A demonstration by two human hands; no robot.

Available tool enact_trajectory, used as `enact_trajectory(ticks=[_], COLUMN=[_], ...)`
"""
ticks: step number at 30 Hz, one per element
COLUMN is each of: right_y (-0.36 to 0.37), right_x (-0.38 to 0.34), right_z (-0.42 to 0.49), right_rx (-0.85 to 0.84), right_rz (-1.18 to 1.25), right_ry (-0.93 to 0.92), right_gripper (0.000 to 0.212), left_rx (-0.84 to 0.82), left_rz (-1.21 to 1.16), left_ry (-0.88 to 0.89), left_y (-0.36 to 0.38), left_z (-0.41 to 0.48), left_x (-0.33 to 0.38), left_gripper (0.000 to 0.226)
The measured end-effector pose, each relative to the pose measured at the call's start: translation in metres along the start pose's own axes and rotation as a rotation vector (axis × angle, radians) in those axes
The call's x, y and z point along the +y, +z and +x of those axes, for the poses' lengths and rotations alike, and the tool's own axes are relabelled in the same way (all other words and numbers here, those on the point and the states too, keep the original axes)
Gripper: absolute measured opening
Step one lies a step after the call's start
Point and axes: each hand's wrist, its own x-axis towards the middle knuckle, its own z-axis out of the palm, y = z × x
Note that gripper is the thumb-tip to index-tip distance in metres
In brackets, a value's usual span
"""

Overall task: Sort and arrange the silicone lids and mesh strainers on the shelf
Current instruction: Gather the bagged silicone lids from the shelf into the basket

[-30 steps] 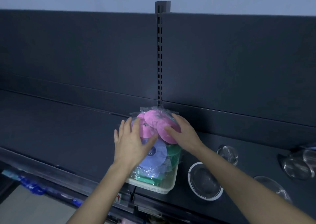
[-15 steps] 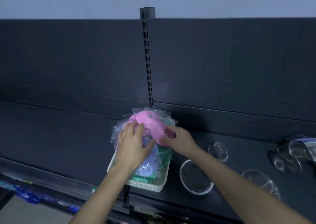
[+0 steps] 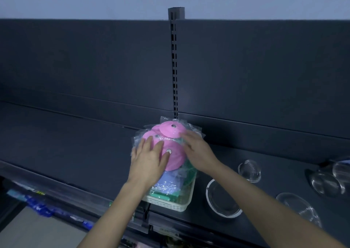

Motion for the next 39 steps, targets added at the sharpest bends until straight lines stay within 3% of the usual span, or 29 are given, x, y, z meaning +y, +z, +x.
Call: enact_trajectory(ticks=[3,5,7,10,17,20,26,30,39], right_y=[-0.012,-0.012,-0.004,0.008,-0.007,-0.008,-0.016,-0.031,-0.081], right_x=[0.005,0.006,0.007,0.011,0.006,0.013,0.020,0.017,0.058], right_z=[0.009,0.013,0.013,0.011,0.012,0.010,-0.003,-0.015,-0.079], right_rx=[-0.004,-0.096,-0.180,-0.186,-0.107,-0.008,0.059,0.098,0.125], right_rz=[0.061,0.081,0.046,-0.032,0.048,0.078,0.178,0.163,-0.113], right_ry=[0.092,0.142,0.190,0.205,0.169,0.133,0.128,0.152,0.283], right_gripper=[0.055,0.054,0.058,0.063,0.052,0.063,0.046,0.032,0.034], left_rx=[-0.001,-0.037,-0.057,-0.073,-0.049,0.014,0.039,0.103,0.042], left_rz=[-0.011,0.004,0.033,0.053,0.036,-0.002,-0.012,-0.088,-0.063], left_ry=[-0.011,-0.028,-0.018,-0.034,-0.038,-0.051,-0.048,0.081,0.439], left_y=[0.001,0.003,0.008,0.017,0.000,-0.003,-0.002,-0.001,0.011], left_z=[0.004,0.007,0.009,0.008,0.012,0.009,0.005,0.006,0.010], left_x=[-0.004,-0.006,-0.007,-0.007,-0.005,0.001,0.012,0.029,0.096], left_gripper=[0.060,0.074,0.092,0.099,0.063,0.062,0.069,0.068,0.045])
